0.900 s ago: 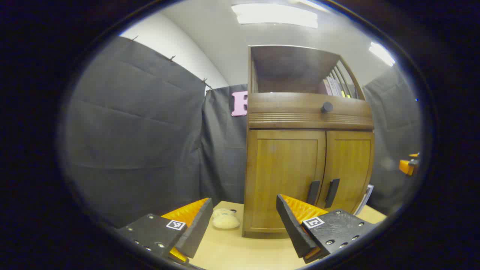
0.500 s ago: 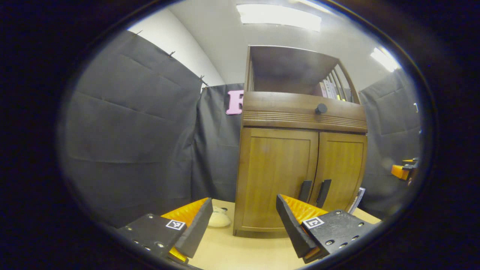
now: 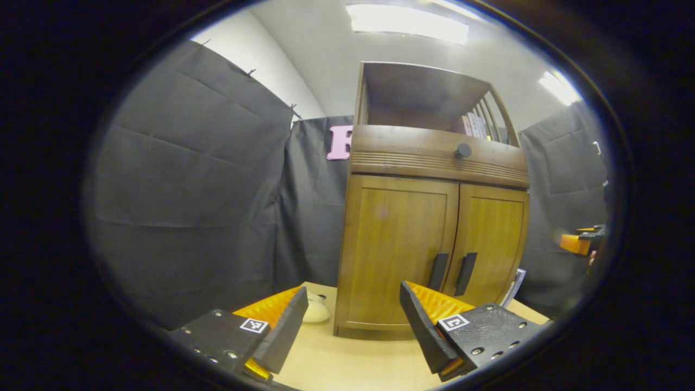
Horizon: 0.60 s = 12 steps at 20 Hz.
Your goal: Open the right door of the double-door shoe cabinet with the right hand, and open the left door with the left hand.
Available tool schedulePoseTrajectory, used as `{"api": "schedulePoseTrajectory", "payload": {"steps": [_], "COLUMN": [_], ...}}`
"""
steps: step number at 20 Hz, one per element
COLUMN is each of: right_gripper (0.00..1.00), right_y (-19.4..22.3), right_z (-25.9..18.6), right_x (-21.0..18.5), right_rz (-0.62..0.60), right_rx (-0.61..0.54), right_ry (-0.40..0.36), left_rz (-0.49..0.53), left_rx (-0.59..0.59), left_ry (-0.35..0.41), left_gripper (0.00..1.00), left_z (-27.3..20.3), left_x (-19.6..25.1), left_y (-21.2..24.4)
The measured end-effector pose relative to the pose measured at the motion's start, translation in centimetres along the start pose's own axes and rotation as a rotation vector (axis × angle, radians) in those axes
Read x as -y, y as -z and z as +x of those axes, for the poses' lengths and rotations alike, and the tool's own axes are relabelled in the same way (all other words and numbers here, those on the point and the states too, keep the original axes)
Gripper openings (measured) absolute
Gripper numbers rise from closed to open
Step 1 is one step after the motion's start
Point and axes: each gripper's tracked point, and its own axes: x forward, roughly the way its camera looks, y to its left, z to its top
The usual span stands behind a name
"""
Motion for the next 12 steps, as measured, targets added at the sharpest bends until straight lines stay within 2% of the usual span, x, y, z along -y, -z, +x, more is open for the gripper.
{"api": "schedulePoseTrajectory", "payload": {"steps": [2, 5, 6, 12], "right_gripper": [0.96, 0.96, 0.96, 0.96], "right_y": [0.1, -0.1, -0.2, 0.0], "right_z": [0.2, 0.9, 1.2, 3.9], "right_x": [-0.7, -1.4, -1.8, -5.4], "right_rz": [0.0, -0.006, -0.003, 0.023], "right_rx": [-0.006, -0.005, -0.004, -0.02], "right_ry": [-0.018, -0.031, -0.038, -0.1], "left_rz": [-0.008, -0.029, -0.032, -0.01], "left_rx": [-0.016, -0.028, -0.03, -0.06], "left_ry": [-0.018, -0.016, -0.018, -0.029], "left_gripper": [1.0, 1.0, 0.97, 1.0], "left_z": [0.1, -2.1, -2.5, -3.6], "left_x": [-0.2, -0.8, -1.0, -1.0], "left_y": [0.5, 1.8, 2.0, 3.6]}}
